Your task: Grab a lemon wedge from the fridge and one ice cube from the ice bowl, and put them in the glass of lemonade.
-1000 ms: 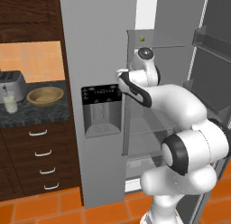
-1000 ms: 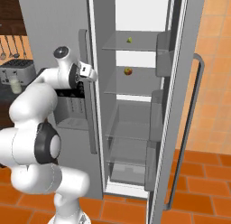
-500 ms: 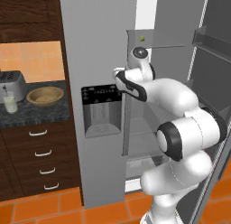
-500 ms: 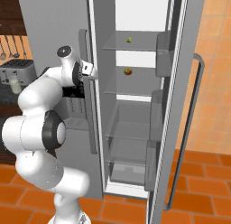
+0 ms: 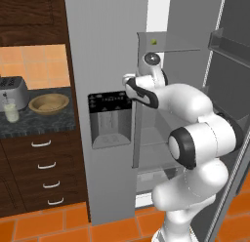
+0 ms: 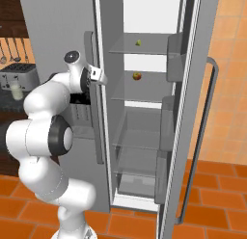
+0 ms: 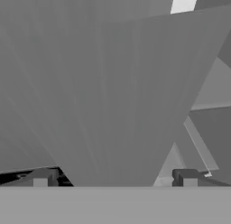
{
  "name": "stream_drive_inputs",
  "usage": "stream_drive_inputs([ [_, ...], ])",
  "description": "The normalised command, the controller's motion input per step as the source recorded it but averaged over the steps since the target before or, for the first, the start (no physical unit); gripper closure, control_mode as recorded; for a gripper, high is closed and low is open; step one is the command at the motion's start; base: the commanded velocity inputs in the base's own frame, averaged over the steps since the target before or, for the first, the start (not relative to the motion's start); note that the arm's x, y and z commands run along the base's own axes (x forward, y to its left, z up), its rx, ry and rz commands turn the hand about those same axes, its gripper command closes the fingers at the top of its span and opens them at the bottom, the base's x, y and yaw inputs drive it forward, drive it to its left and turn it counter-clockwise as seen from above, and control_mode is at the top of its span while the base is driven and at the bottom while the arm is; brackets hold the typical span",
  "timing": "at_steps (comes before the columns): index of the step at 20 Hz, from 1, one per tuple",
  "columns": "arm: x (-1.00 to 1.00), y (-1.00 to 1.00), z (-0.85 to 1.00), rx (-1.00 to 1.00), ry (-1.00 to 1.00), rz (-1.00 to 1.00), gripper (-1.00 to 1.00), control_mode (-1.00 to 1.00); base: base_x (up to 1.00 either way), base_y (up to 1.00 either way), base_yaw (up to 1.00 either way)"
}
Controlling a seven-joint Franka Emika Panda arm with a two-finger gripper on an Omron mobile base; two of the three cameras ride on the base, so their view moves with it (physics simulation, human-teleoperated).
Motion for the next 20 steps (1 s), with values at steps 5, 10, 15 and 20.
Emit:
stream_drive_inputs([
  [5,0.24,0.0,-0.41,0.0,-0.09,0.0,-1.0,-1.0,0.0,0.0,0.0],
  [10,0.39,0.0,-0.06,0.0,0.02,0.0,1.0,-1.0,0.0,0.0,0.0],
  [15,0.19,0.0,0.0,0.0,0.06,0.0,1.0,-1.0,0.0,0.0,0.0],
  [20,0.16,0.0,0.0,0.0,0.04,0.0,1.0,-1.0,0.0,0.0,0.0],
])
